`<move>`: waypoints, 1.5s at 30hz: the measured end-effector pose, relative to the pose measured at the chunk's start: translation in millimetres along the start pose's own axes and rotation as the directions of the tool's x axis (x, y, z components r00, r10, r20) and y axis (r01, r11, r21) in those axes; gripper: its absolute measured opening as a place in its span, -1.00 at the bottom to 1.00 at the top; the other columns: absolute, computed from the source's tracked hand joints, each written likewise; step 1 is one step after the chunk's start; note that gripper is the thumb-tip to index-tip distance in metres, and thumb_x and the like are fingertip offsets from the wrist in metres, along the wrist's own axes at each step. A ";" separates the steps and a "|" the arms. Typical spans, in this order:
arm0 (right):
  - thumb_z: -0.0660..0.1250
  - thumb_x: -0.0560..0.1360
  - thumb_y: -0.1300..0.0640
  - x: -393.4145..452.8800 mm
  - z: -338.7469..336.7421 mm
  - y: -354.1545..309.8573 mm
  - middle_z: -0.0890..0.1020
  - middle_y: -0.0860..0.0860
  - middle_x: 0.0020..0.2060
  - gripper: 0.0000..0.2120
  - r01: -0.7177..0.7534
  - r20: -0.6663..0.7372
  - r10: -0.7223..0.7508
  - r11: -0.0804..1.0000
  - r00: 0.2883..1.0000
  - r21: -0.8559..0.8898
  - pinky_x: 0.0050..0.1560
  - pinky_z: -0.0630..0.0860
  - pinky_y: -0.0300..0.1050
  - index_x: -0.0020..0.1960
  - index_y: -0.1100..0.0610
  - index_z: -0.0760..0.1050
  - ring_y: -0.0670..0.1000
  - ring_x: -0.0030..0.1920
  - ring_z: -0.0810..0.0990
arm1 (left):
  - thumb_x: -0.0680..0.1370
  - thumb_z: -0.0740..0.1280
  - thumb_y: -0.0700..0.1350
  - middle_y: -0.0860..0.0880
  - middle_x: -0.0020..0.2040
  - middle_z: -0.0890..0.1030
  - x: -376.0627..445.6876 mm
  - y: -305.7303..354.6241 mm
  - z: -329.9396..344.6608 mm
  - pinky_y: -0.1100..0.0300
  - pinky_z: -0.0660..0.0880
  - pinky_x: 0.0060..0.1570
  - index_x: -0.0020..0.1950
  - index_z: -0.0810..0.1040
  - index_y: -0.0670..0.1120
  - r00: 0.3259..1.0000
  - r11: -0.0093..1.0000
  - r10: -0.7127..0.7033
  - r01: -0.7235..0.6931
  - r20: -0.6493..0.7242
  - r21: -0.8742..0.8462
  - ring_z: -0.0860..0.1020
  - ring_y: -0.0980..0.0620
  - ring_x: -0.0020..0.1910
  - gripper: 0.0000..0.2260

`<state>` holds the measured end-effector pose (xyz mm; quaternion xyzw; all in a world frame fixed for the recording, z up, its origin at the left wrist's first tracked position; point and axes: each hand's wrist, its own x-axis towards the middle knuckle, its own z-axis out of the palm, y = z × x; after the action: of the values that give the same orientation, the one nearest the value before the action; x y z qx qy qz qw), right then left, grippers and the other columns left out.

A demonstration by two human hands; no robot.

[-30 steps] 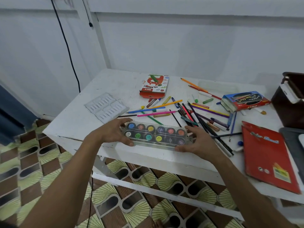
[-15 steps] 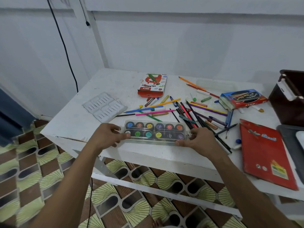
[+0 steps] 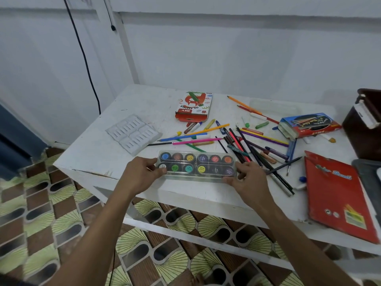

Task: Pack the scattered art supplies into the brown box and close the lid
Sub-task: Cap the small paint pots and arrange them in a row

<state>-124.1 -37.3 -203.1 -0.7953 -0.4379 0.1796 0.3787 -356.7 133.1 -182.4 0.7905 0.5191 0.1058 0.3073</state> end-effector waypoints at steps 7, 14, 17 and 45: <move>0.51 0.36 0.04 7.3 3.0 9.2 0.38 -0.03 -0.08 -0.73 0.016 0.036 -0.017 1.000 0.999 0.017 -0.29 0.36 -0.51 0.02 0.01 0.56 -0.15 -0.21 0.43 | 0.39 0.49 0.12 0.02 0.03 0.61 3.9 -6.9 -6.6 0.08 0.54 -0.03 0.40 0.41 -0.06 0.990 0.969 -0.069 0.097 0.127 -0.229 0.63 -0.01 -0.10 -0.36; 0.53 0.28 -0.08 24.1 6.3 21.7 0.55 0.08 -0.01 -0.68 0.000 0.119 -0.016 0.991 0.993 0.130 -0.22 0.46 -0.39 0.02 -0.12 0.59 -0.07 -0.18 0.59 | 0.32 0.56 0.03 0.09 -0.02 0.63 11.2 -0.2 0.9 0.18 0.51 -0.12 0.16 0.56 0.04 0.975 0.992 0.057 -0.030 0.213 -0.126 0.58 0.06 -0.02 -0.56; 0.53 0.32 0.00 24.7 3.8 21.9 0.53 0.09 0.00 -0.67 0.039 0.093 -0.049 0.993 0.994 0.110 -0.22 0.42 -0.47 0.06 -0.12 0.58 -0.17 -0.14 0.54 | 0.32 0.55 0.05 0.10 -0.08 0.64 11.2 4.3 7.0 0.27 0.40 -0.24 0.10 0.60 0.03 0.990 0.995 0.089 -0.083 0.109 -0.055 0.55 0.15 -0.12 -0.61; 0.52 0.33 0.09 82.8 -502.2 224.2 0.62 0.06 -0.18 -0.67 -0.345 -0.265 0.274 0.897 0.924 -0.277 -0.35 0.34 -0.26 0.03 0.20 0.59 -0.01 -0.22 0.55 | 0.38 0.51 -0.08 -0.01 -0.11 0.55 51.0 551.6 239.9 0.31 0.36 -0.32 -0.03 0.50 -0.11 0.855 0.873 0.485 -0.483 0.185 -0.058 0.52 0.02 -0.13 -0.73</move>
<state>357.4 -265.8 -43.9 -0.9205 -0.2836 0.0759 0.2578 199.2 -62.0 -50.8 0.9006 0.2708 0.1048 0.3235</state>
